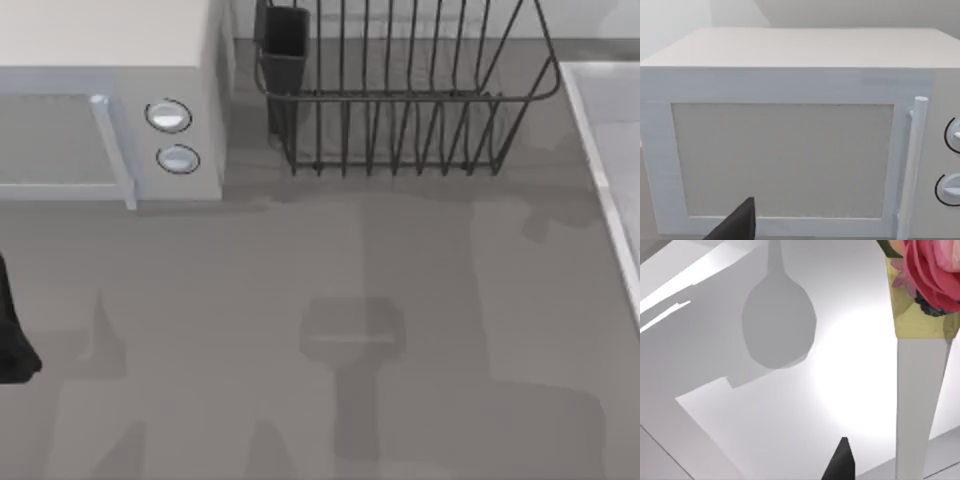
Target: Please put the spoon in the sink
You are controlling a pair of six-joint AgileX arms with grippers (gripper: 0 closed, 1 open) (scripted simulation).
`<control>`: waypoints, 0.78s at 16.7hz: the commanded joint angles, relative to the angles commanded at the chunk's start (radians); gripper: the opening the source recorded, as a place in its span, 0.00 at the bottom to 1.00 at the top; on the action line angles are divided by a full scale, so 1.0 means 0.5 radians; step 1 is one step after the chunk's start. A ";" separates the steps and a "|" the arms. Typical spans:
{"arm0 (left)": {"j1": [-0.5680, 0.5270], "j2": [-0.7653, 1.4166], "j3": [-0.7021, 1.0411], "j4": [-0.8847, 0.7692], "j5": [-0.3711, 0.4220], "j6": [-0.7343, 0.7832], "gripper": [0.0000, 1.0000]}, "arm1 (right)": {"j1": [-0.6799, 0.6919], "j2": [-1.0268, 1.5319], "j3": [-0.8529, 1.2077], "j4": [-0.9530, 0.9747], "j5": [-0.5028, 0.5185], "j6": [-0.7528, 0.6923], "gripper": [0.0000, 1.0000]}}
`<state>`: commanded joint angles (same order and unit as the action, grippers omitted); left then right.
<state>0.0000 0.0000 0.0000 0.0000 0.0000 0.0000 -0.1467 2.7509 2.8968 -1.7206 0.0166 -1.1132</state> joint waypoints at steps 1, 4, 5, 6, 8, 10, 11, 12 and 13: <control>0.000 0.000 0.000 0.000 0.000 0.000 1.00 | 0.000 -0.011 -0.027 0.022 0.000 0.001 0.00; 0.000 0.000 0.000 0.000 0.000 0.000 1.00 | 0.006 -0.077 -0.233 0.167 -0.002 -0.002 0.00; 0.000 0.000 0.000 0.000 0.000 0.000 1.00 | 0.008 -0.105 -0.336 0.232 -0.003 -0.003 0.00; 0.000 0.000 0.000 0.000 0.000 0.000 1.00 | 0.009 -0.133 -0.447 0.300 -0.004 -0.004 0.00; 0.000 0.000 0.000 0.000 0.000 0.000 1.00 | 0.009 -0.189 -0.658 0.433 -0.004 -0.004 0.00; 0.000 0.000 0.000 0.000 0.000 0.000 1.00 | 0.009 -0.234 -0.794 0.540 -0.004 -0.005 0.00; 0.000 0.000 0.000 0.000 0.000 0.000 1.00 | 0.008 -0.247 -0.831 0.573 -0.003 -0.006 0.00; 0.000 0.000 0.000 0.000 0.000 0.000 1.00 | 0.008 -0.253 -0.847 0.588 -0.003 -0.006 0.00; 0.000 0.000 0.000 0.000 0.000 0.000 1.00 | 0.008 -0.253 -0.847 0.588 -0.003 -0.006 0.00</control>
<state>0.0000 0.0000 0.0000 0.0000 0.0000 0.0000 -0.1426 2.6245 2.4732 -1.4265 0.0152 -1.1163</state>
